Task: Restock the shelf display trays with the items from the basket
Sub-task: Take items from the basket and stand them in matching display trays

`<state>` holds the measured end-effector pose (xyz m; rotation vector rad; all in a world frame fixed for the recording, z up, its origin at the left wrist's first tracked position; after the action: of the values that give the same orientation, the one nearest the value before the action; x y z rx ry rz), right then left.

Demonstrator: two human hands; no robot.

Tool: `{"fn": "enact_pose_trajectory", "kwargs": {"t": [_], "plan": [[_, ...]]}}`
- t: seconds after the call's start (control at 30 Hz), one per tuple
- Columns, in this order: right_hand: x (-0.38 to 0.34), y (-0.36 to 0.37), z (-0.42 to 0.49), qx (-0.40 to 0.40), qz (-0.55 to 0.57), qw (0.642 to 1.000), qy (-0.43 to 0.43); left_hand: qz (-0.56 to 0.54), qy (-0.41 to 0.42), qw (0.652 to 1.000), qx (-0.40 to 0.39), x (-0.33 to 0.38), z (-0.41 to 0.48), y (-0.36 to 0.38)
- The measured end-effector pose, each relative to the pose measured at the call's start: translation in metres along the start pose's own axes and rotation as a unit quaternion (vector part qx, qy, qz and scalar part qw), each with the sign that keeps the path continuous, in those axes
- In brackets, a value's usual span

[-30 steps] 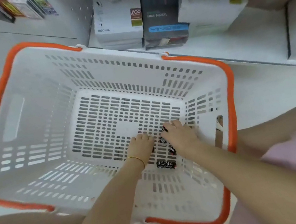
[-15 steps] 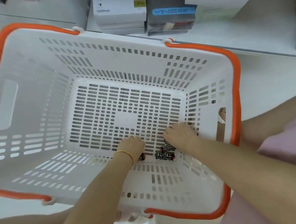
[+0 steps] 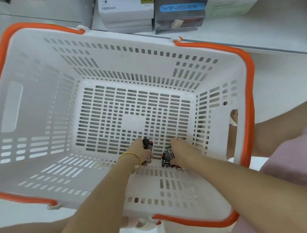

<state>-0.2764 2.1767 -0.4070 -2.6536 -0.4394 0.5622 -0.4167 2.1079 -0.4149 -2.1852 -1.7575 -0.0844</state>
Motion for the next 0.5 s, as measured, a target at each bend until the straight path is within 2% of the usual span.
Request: {"fn": "enact_pose_trajectory", "kwargs": {"t": [0.1,0.2,0.33,0.5], "plan": [[0.002,0.004,0.003,0.021,-0.014,1.0,-0.006,-0.139,-0.016,0.99,-0.006,-0.001,-0.006,-0.006],[0.005,0.008,0.005,0.01,-0.032,0.999,0.007,-0.226,-0.03,0.974,-0.008,-0.001,-0.009,-0.008],[0.002,0.007,0.004,-0.016,0.01,1.0,0.025,-0.366,-0.056,0.929,0.004,0.0,-0.01,-0.014],[0.002,0.017,0.0,-0.039,0.05,0.997,0.035,-0.435,-0.083,0.897,0.004,0.008,-0.017,-0.02]]}}
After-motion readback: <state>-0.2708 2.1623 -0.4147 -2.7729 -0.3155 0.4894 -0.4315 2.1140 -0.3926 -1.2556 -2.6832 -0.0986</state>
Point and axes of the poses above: each hand's wrist, its own z-axis towards the middle knuckle, its own y-axis out of the palm, x = y × z, the point moved 1 cm from there along z, towards the middle knuckle, and after that the axes turned 5 degrees about z, right-handed, at the moved point
